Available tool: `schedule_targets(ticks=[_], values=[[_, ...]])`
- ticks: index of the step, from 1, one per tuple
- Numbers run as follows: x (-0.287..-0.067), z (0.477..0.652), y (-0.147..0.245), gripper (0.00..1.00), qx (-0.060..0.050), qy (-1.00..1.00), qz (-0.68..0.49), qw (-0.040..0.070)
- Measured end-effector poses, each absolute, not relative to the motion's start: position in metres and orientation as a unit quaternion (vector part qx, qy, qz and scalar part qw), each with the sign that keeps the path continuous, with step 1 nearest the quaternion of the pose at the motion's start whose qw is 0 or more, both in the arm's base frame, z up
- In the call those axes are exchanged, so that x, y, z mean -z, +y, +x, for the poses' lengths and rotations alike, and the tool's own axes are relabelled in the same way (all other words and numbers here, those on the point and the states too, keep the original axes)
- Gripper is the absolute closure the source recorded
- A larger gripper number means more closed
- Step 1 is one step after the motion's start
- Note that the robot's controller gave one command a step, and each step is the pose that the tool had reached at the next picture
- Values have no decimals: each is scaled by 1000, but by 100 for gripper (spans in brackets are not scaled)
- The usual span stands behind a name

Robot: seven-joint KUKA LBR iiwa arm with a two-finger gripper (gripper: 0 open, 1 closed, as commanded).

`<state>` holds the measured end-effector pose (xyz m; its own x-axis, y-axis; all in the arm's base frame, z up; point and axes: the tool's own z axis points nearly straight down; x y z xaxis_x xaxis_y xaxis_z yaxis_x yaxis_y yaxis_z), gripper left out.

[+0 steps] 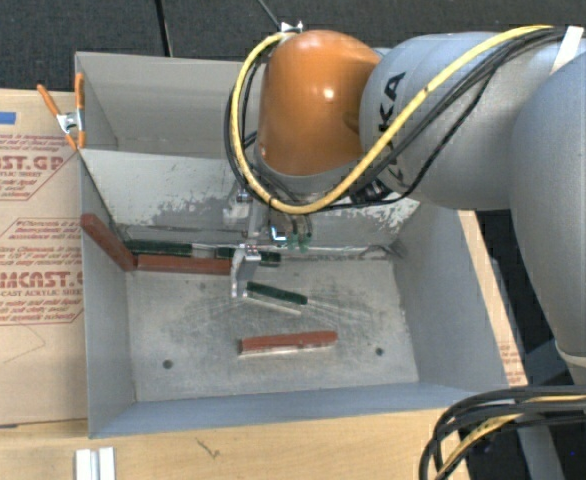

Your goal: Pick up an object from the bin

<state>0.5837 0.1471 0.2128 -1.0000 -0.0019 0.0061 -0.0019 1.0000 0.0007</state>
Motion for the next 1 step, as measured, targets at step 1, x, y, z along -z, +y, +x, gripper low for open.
schedule_targets(ticks=[1], values=[[-218, 585, 146, 0, 1, -1000, 0, -1]])
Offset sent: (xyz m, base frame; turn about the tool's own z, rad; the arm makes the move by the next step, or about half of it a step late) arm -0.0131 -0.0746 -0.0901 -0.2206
